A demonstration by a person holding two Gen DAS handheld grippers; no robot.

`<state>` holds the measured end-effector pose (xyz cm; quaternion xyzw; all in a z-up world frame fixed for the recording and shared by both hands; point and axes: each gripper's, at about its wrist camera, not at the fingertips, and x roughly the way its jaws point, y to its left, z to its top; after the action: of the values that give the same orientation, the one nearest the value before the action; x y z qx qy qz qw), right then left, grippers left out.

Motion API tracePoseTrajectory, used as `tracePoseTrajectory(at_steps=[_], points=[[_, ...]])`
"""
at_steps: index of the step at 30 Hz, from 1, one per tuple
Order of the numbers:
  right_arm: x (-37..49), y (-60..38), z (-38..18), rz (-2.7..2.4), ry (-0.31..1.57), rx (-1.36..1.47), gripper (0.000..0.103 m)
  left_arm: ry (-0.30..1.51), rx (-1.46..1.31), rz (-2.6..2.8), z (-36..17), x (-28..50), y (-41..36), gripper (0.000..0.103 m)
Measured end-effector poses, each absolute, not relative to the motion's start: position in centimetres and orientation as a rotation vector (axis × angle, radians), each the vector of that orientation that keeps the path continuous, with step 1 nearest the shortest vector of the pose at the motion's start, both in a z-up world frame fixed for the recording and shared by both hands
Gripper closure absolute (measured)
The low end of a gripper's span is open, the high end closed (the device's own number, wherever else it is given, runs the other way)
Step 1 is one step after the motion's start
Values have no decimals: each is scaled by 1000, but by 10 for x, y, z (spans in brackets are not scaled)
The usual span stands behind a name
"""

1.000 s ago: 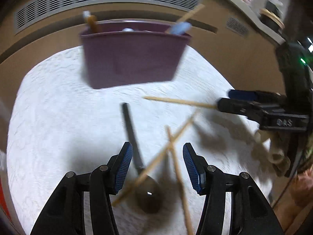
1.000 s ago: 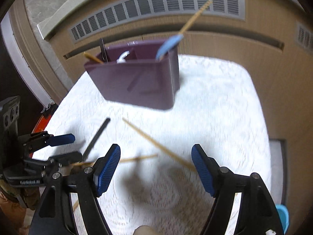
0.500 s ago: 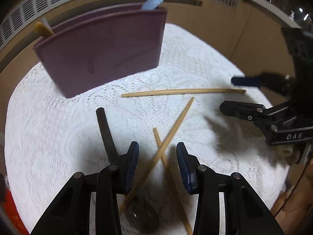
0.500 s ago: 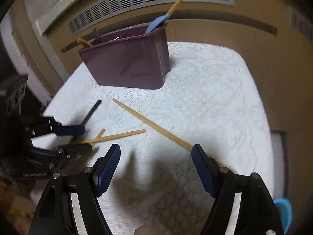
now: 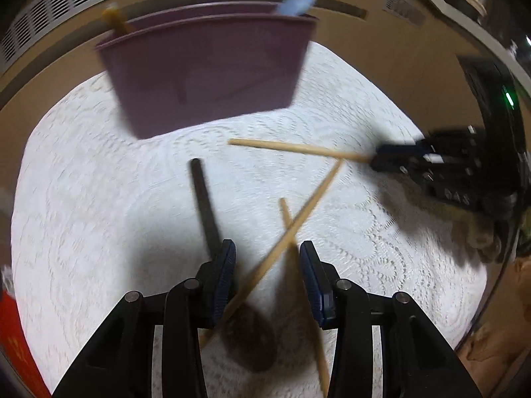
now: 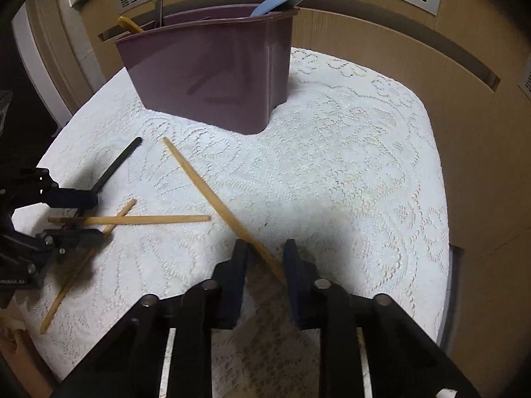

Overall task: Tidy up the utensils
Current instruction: 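Grasp the black-handled metal spoon with the left tool while the right tool grasps a chopstick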

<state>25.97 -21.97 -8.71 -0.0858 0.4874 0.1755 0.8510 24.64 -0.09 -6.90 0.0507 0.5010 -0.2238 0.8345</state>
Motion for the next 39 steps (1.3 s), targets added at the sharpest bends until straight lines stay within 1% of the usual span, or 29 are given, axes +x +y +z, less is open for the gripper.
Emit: tracePoseTrajectory(at_steps=[1,3,7,11,14,16,17,22,23,25,33,39], points=[[255,-217,-86,382,1029,-182,92,1061,82,-458,-67,247,5,61],[248,-214,-84,415,1044,-170,94,1060,48,-431,-65,248,17,58],[230,-202,-78,508,1081,-107,94,1067,-8,-384,-65,251,40,51],[217,-188,-77,575,1084,-86,94,1103,-76,-357,-71,263,48,51],[215,-180,-80,575,1080,-88,94,1101,-61,-365,-72,266,41,52],[214,-178,-82,567,1074,-97,94,1099,-43,-373,-73,269,34,57],[214,-177,-79,557,1056,-103,94,1101,-29,-374,-74,272,29,62],[225,-170,-61,517,944,-166,93,1092,25,-339,-81,289,13,71],[230,-168,-60,508,934,-188,93,1084,44,-334,-80,290,10,79],[244,-169,-61,498,935,-210,92,1072,70,-340,-81,289,5,88],[289,-159,-81,494,983,-284,92,1054,18,-354,-76,272,24,89],[306,-142,-91,509,993,-349,92,1098,-10,-347,-76,274,34,89]])
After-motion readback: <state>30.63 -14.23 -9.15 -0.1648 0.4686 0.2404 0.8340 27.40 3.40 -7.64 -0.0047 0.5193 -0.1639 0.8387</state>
